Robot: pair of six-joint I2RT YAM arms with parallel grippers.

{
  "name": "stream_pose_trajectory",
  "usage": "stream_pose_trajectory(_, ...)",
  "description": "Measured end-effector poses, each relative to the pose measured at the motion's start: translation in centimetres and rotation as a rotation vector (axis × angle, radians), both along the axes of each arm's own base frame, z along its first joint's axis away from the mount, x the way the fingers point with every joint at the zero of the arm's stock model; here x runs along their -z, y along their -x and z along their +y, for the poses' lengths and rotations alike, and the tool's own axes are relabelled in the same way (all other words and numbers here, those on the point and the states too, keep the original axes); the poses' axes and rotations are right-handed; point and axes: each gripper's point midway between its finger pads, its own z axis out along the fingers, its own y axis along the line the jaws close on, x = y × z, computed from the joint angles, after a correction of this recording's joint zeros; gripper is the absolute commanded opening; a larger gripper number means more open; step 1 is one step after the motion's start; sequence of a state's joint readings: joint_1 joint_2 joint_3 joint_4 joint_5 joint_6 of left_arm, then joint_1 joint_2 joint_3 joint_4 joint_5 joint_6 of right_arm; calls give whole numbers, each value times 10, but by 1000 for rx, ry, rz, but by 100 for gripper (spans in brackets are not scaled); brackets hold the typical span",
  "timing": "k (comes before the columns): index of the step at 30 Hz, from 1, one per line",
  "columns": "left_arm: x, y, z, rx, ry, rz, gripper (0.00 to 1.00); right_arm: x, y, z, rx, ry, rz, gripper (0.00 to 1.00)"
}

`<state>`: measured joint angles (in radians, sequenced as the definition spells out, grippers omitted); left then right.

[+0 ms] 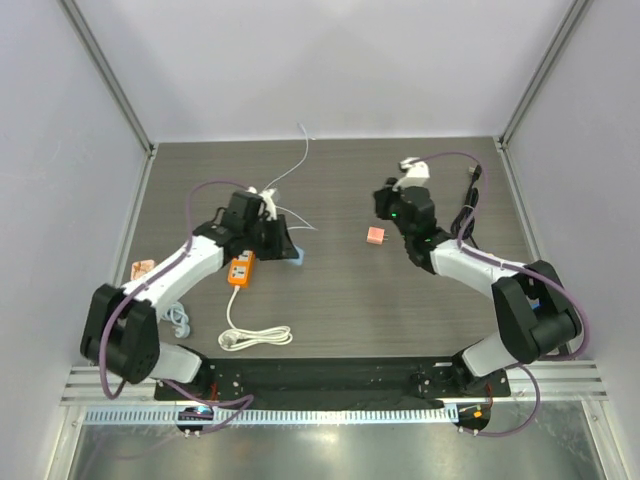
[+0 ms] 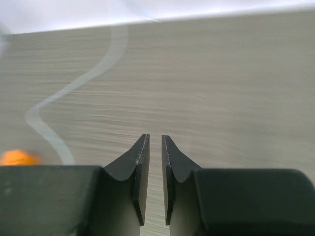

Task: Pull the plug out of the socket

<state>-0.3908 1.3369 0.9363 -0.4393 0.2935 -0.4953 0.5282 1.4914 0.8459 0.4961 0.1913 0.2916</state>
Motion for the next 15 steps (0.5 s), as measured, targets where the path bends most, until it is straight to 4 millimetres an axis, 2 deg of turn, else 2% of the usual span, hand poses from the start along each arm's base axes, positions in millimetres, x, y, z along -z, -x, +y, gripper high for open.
stream_pose_trajectory(3,10,0,-52,57,90,71,0,43,-10,-74,164,27,96,22)
stream_pose_trajectory(5,14,0,-80,91,127,98,0,58,-9,-101,225,27,136,22)
stream_pose_trajectory(7,19,-7,-112,112,177,121,0,60,-7,-113,252,17,148,22)
stream_pose_trajectory(11,37,-17,-172,139,285,179,0,43,-2,-124,273,-25,112,22)
stream_pose_trajectory(15,66,-14,-213,137,373,274,0,27,-2,-129,276,-60,73,22)
